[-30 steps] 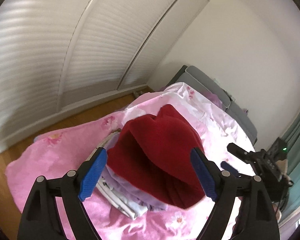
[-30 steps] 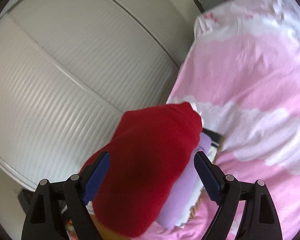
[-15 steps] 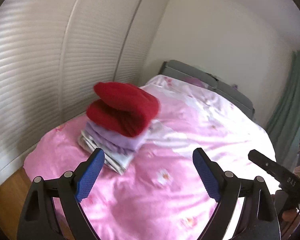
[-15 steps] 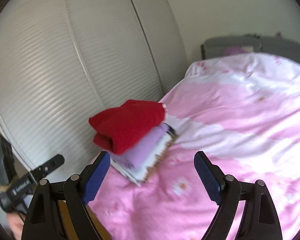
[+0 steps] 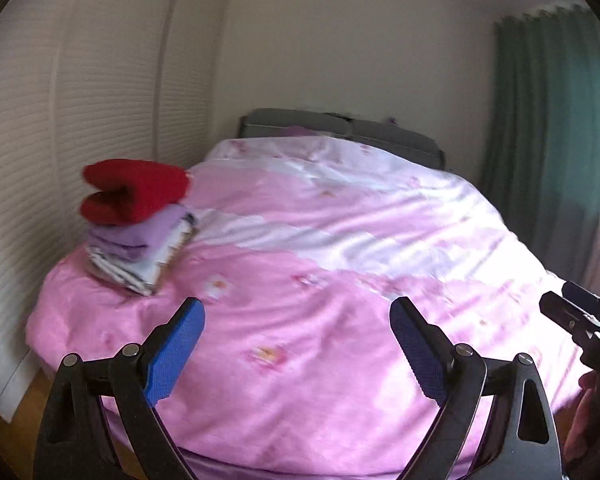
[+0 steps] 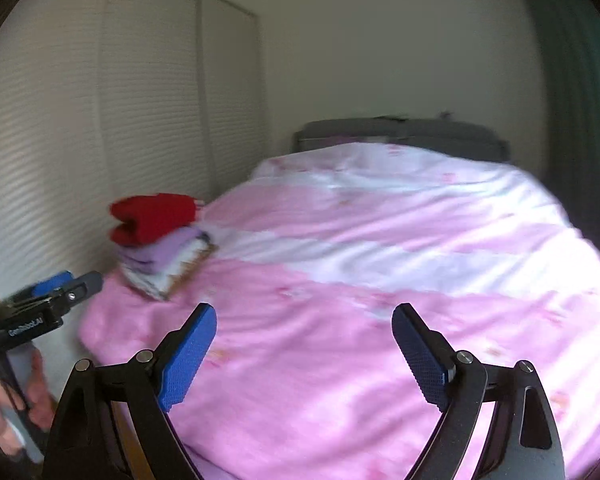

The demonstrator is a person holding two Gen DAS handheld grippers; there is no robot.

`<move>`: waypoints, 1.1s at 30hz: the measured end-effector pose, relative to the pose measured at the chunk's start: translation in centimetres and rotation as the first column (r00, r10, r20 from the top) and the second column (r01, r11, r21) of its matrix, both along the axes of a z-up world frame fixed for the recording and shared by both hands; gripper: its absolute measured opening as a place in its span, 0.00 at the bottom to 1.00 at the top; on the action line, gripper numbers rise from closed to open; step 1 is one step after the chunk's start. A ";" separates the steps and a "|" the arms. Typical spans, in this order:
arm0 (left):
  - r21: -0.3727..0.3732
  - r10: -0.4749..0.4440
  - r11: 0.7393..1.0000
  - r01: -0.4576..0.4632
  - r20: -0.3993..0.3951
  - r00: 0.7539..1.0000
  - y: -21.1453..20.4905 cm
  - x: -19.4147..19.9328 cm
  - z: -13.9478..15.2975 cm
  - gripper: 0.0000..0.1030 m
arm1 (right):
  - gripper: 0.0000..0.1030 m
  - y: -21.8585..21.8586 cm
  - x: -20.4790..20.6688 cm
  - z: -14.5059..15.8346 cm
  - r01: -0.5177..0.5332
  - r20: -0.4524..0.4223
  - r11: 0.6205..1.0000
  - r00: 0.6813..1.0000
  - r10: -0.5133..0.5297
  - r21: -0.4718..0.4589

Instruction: Fold small clothes

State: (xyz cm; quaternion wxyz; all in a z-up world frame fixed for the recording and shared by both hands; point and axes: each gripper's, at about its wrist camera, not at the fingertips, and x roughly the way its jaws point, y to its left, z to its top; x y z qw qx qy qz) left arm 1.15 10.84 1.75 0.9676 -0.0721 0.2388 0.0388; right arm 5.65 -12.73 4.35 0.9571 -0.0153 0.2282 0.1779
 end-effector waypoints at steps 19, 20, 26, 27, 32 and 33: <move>0.122 -0.066 0.991 0.063 0.021 0.998 -10.8 -1.9 -0.7 1.00 | 0.98 -12.2 -5.8 -0.9 0.313 0.051 0.949 0.949 -0.311 -0.033; 0.127 -0.058 0.990 0.055 0.021 0.998 -10.9 -1.9 -0.9 1.00 | 0.98 -12.2 -5.7 -0.9 0.314 0.055 0.949 0.949 -0.312 -0.039; 0.162 -0.062 0.985 0.059 0.014 0.998 -11.1 -2.0 -1.3 1.00 | 0.99 -12.3 -5.9 -1.1 0.321 0.071 0.945 0.946 -0.317 -0.058; 0.167 -0.065 0.984 0.061 0.014 0.998 -11.2 -2.1 -1.3 1.00 | 0.99 -12.5 -5.9 -1.2 0.319 0.069 0.946 0.947 -0.315 -0.054; 0.196 -0.094 0.976 0.093 -0.007 0.996 -11.8 -1.8 -1.9 1.00 | 0.99 -13.0 -5.5 -2.0 0.310 0.020 0.951 0.951 -0.310 -0.011; 0.201 -0.096 0.975 0.095 -0.007 0.995 -11.9 -1.8 -1.9 1.00 | 0.99 -12.9 -5.5 -2.2 0.311 0.019 0.950 0.950 -0.311 -0.015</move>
